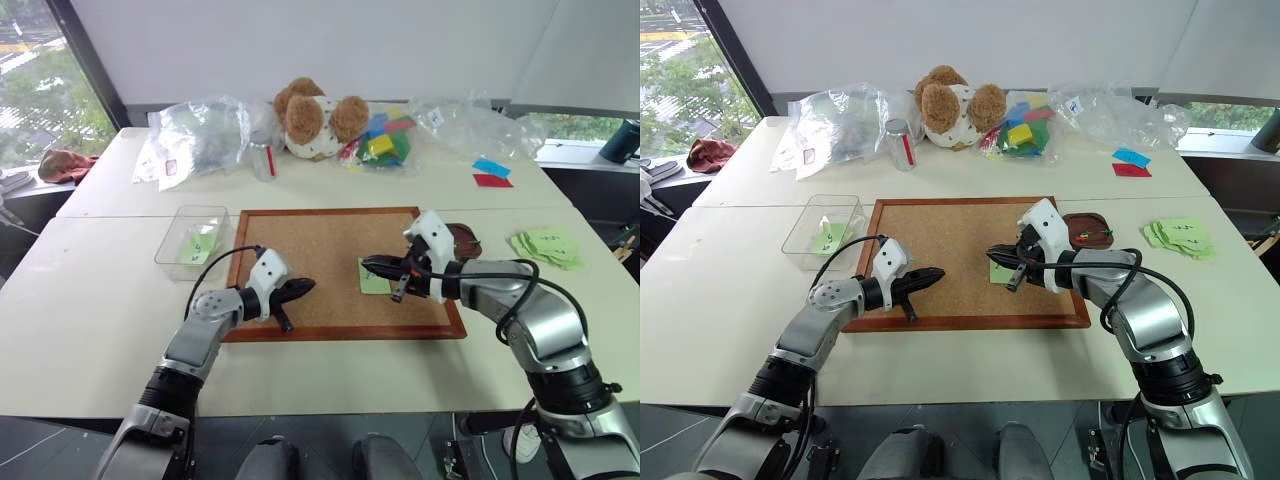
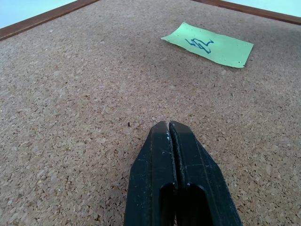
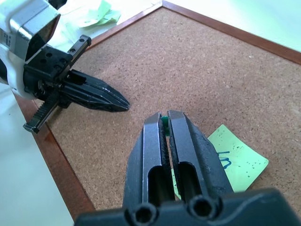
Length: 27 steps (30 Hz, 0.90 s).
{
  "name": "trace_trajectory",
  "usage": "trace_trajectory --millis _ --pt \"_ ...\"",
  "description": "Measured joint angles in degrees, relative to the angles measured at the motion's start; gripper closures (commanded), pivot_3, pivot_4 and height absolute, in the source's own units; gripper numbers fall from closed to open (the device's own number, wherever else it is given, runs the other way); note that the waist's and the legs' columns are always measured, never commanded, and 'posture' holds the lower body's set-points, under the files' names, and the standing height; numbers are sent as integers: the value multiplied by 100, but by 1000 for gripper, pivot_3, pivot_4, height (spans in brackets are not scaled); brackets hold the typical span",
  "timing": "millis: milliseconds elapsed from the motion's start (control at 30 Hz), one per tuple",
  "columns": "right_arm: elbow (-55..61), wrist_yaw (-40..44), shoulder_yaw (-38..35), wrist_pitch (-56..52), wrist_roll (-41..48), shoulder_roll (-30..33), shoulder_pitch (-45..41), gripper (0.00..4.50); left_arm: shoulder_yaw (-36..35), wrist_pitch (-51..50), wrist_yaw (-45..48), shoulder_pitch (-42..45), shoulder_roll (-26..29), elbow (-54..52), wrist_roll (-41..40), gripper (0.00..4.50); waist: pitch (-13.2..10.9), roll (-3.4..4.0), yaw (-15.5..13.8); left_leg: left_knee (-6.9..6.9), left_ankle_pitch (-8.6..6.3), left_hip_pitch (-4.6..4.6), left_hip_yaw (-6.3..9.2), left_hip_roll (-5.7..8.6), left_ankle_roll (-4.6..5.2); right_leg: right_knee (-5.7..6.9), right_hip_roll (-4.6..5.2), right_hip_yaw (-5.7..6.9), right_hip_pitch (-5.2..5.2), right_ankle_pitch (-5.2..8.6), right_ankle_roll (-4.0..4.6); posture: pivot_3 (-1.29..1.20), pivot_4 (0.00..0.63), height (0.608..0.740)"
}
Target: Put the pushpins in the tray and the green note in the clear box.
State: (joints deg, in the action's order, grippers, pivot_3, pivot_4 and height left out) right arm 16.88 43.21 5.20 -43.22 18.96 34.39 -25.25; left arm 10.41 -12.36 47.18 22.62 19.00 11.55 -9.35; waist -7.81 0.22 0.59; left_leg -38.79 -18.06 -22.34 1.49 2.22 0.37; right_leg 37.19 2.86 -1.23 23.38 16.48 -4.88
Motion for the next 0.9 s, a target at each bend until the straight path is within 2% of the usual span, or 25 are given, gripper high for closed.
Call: trace_trajectory --millis 133,367,600,800,833,867,900 --pt "-664 -171 -240 183 -50 32 -156 4436 -6 3 2 4 -4 12 0 4500 0 0 1 -3 0 0 0 0 0 0 1 0 -2 0 0 0 150 740" --pt "-3755 -948 -1100 975 -530 286 -1606 4436 -8 17 15 -11 -38 2 22 4500 2 7 -12 2 1 2 -1 2 -2 0 1 2 -2 0 1 0 150 740" --pt "-6408 -1114 -980 1823 -1127 265 -2520 4436 -13 19 -3 -9 -47 10 41 4500 4 11 4 -6 1 2 -5 3 -2 1 2 -1 -5 0 1 0 150 740" --pt "-7526 -1023 -923 2362 -1348 157 -2819 4436 -17 20 -10 -18 -48 4 43 4500 5 13 9 -5 2 2 -5 3 -4 1 2 -1 -6 0 0 0 150 740" --pt "-7612 -1009 -927 2437 -1368 125 -2834 3885 -19 20 -13 -20 -48 3 43 4500 6 15 10 -5 3 2 -5 3 -4 1 2 -1 -6 0 0 0 150 740" --pt "-7680 -988 -926 2464 -1383 115 -2858 3608 -19 20 -16 -24 -48 3 44 4500 6 16 10 -5 3 2 -5 3 -5 1 1 0 -6 0 0 0 150 740" --pt "-7722 -959 -923 2491 -1409 102 -2860 3098 -19 20 -19 -27 -48 -2 44 4500 7 16 9 -5 3 2 -4 2 -5 1 1 0 -6 0 0 0 150 740"
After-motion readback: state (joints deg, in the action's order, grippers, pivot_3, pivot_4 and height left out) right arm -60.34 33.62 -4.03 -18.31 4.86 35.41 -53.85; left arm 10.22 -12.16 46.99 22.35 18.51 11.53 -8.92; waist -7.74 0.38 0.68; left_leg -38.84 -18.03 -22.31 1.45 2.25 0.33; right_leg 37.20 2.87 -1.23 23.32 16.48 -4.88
